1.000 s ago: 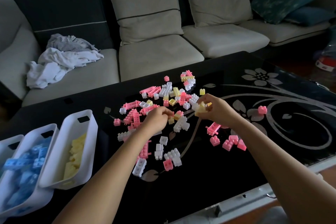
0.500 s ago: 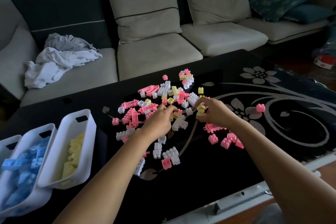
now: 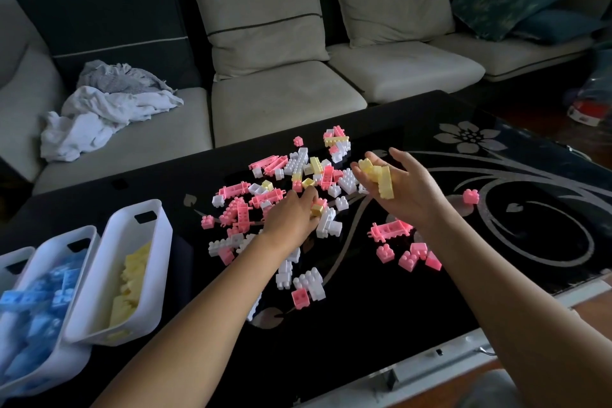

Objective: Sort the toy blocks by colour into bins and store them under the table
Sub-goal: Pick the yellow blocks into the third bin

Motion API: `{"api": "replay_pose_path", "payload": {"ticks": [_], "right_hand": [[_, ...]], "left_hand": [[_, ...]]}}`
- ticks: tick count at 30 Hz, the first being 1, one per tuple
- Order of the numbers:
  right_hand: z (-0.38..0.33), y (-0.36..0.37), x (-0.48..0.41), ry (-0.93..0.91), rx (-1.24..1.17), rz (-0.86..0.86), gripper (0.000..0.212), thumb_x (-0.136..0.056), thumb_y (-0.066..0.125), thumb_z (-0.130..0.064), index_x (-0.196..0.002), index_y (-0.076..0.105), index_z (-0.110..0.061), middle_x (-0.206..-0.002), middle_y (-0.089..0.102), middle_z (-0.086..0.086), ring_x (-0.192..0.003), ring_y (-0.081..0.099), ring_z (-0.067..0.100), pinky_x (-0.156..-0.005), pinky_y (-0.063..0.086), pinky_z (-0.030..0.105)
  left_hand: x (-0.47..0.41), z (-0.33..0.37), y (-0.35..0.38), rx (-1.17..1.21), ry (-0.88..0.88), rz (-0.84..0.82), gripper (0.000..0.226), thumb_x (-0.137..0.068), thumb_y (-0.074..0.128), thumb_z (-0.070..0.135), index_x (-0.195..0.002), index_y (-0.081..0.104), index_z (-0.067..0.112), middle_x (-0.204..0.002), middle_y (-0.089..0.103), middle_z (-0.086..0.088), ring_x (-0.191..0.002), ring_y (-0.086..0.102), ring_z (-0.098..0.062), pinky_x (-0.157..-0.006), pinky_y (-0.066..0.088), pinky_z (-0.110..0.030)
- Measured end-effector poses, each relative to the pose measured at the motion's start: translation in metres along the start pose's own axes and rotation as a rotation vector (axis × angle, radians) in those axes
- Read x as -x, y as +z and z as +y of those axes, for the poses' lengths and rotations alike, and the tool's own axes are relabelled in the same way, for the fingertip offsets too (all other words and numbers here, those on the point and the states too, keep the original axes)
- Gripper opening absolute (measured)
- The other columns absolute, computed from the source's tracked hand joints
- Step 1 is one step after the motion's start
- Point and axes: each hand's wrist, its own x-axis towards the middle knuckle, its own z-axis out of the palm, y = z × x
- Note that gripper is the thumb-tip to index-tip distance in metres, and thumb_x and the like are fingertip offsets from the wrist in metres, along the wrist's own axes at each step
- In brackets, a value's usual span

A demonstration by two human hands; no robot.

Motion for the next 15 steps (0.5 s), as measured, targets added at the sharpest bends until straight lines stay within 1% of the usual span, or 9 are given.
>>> {"api": "replay_pose_path", "payload": {"ticks": [2,3,5,7,9,12,14,15], "right_hand": [[0.0012,0.0023,-0.0006,0.004,0.101,0.038,0.051,-0.084,0.059,-0.023,-0.129,0.046,-0.004,-0.127,0.047,0.021,-0.1,0.065,0.024,-0.078,0.058,0.028],[0.0026,0.0038,-0.001,0.002,0.144,0.062,0.046,-0.084,0.06,-0.018,-0.126,0.048,-0.003,-0.126,0.047,0.021,-0.099,0.065,0.024,-0.072,0.058,0.025],[0.0059,0.0057,-0.0012,0.003,0.212,0.098,0.04,-0.087,0.057,-0.008,-0.127,0.049,-0.002,-0.125,0.048,0.019,-0.103,0.062,0.023,-0.066,0.057,0.021],[0.0081,0.0054,-0.0017,0.005,0.251,0.114,0.038,-0.092,0.051,-0.002,-0.129,0.048,-0.004,-0.124,0.05,0.017,-0.103,0.061,0.022,-0.063,0.056,0.02],[0.0088,0.0052,-0.0017,0.014,0.264,0.127,0.037,-0.092,0.048,0.0,-0.129,0.049,-0.005,-0.121,0.053,0.017,-0.101,0.062,0.021,-0.062,0.056,0.019],[0.0083,0.0066,-0.0012,0.019,0.261,0.142,0.031,-0.092,0.048,0.002,-0.122,0.054,-0.006,-0.118,0.056,0.017,-0.1,0.062,0.021,-0.062,0.056,0.02],[0.0089,0.0082,-0.0004,0.023,0.257,0.149,0.027,-0.092,0.048,0.002,-0.117,0.056,-0.006,-0.116,0.057,0.018,-0.099,0.063,0.021,-0.063,0.057,0.021],[0.0097,0.0087,0.0002,0.025,0.259,0.15,0.028,-0.092,0.048,0.002,-0.117,0.056,-0.006,-0.117,0.057,0.018,-0.099,0.063,0.021,-0.063,0.057,0.021]], "left_hand": [[-0.0013,0.0023,0.004,0.022,-0.017,0.027,0.029,-0.095,0.05,0.03,-0.12,0.04,0.017,-0.099,0.058,-0.007,-0.075,0.06,-0.02,-0.056,0.043,-0.028],[-0.0023,0.0032,0.0053,0.03,-0.022,0.032,0.028,-0.096,0.048,0.028,-0.12,0.04,0.017,-0.098,0.059,-0.007,-0.073,0.059,-0.02,-0.055,0.042,-0.029],[-0.0044,0.0045,0.0062,0.051,-0.026,0.027,0.029,-0.097,0.047,0.024,-0.123,0.038,0.015,-0.096,0.06,-0.007,-0.07,0.058,-0.019,-0.053,0.04,-0.029],[-0.0062,0.0045,0.006,0.087,-0.024,0.028,0.029,-0.097,0.047,0.022,-0.123,0.039,0.015,-0.096,0.061,-0.008,-0.07,0.059,-0.02,-0.054,0.043,-0.031],[-0.006,0.0035,0.0065,0.134,-0.016,0.042,0.025,-0.097,0.048,0.022,-0.12,0.042,0.015,-0.098,0.061,-0.008,-0.071,0.061,-0.02,-0.057,0.048,-0.033],[-0.0037,0.0016,0.0069,0.192,-0.011,0.049,0.019,-0.096,0.05,0.021,-0.113,0.045,0.013,-0.097,0.062,-0.006,-0.069,0.06,-0.018,-0.056,0.046,-0.029],[-0.003,0.0006,0.0063,0.207,-0.022,0.029,0.023,-0.095,0.052,0.022,-0.113,0.045,0.009,-0.099,0.063,-0.006,-0.075,0.062,-0.018,-0.061,0.049,-0.029],[-0.0029,0.0001,0.0061,0.195,-0.035,0.011,0.029,-0.095,0.053,0.023,-0.118,0.044,0.007,-0.101,0.064,-0.006,-0.078,0.062,-0.018,-0.064,0.051,-0.03]]}}
